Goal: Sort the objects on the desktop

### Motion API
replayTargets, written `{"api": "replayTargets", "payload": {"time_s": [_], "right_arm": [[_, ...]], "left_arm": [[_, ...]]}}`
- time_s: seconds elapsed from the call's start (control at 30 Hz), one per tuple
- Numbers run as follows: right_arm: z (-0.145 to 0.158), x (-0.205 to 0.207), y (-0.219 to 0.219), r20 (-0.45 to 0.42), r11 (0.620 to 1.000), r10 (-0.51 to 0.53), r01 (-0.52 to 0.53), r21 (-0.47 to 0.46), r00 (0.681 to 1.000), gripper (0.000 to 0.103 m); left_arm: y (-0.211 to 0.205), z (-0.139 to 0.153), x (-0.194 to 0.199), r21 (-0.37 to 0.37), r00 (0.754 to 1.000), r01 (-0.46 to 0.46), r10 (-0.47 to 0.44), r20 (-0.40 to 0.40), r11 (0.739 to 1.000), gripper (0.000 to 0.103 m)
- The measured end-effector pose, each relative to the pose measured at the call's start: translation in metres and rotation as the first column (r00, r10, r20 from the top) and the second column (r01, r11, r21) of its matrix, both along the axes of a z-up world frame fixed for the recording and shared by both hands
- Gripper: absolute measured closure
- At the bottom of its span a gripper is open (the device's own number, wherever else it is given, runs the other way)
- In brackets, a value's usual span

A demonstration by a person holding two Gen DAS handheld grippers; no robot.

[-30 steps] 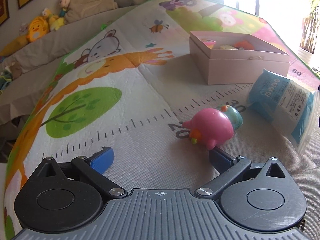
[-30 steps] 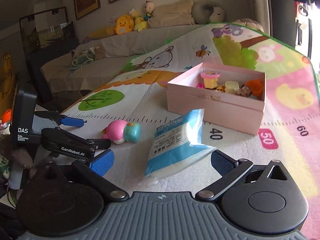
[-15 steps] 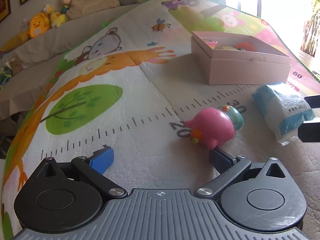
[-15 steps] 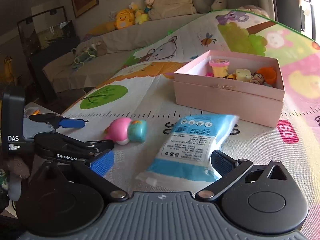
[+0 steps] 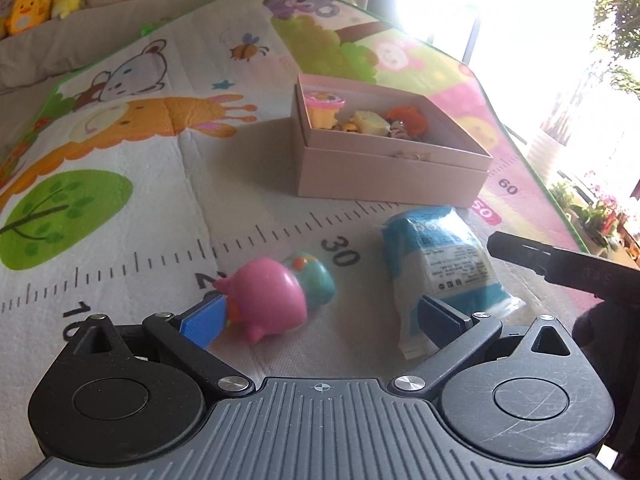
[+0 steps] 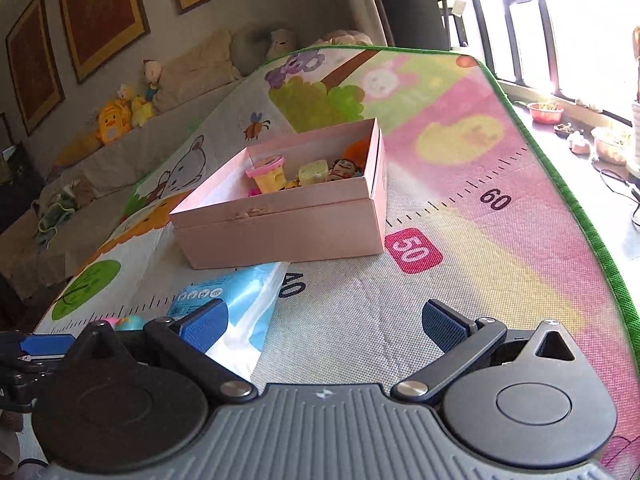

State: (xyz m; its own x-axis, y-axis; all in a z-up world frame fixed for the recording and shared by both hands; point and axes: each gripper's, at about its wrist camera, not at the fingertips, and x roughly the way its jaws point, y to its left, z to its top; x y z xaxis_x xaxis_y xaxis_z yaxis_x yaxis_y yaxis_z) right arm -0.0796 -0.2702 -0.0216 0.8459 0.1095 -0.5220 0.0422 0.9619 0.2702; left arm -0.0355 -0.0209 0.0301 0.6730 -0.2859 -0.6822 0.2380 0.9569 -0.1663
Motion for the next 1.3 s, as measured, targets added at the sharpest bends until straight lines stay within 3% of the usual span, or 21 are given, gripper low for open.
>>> {"api": "replayTargets", "payload": {"time_s": [0.1,0.33,0.47,0.67,0.7,0.8,1.1,1.3], "right_arm": [[-0.001,-0.002,-0.002,0.013,1.0,-0.021,0.021,0.011,1.0,0.0],[-0.005,-0.001,-0.014,-0.001,0.995,-0.047,0.047,0.089,0.999,0.0],[-0.006,-0.002,-0.016,-0.005,0.994,-0.046,0.047,0.102,0.999,0.0],[-0.006,-0.002,-0.014,-0.004,0.995,-0.04,0.04,0.096,0.999,0.0],[-0.006,-0.001,-0.014,-0.005,0.994,-0.04,0.04,0.098,0.999,0.0],[-0.007,-0.002,-0.015,-0.006,0.995,-0.039,0.039,0.097,0.999,0.0],[-0.002,0.005,-0.006,-0.044,0.998,-0.003,0.006,0.057,0.999,0.0],[0.021,0.019,0.038,-0.078,0.988,0.149,-0.151,-0.027,0.986,0.0]], "left_arm": [[-0.005,-0.005,0.013,-0.003,1.0,0.007,-0.007,-0.014,1.0,0.0],[-0.019,-0.009,0.024,0.124,0.998,0.012,-0.02,0.063,0.992,0.0],[-0.019,-0.006,0.016,0.141,0.992,0.064,-0.078,0.096,0.988,0.0],[-0.026,-0.011,0.007,0.248,0.978,0.128,-0.163,0.128,0.96,0.0],[-0.026,-0.012,0.008,0.248,0.979,0.125,-0.16,0.129,0.961,0.002],[-0.024,-0.014,0.011,0.242,0.983,0.111,-0.142,0.114,0.964,0.026],[-0.019,-0.012,0.0,0.229,0.979,0.118,-0.152,0.135,0.966,0.034],[-0.006,-0.012,-0.024,0.229,0.975,0.118,-0.156,0.156,0.966,0.036]]}}
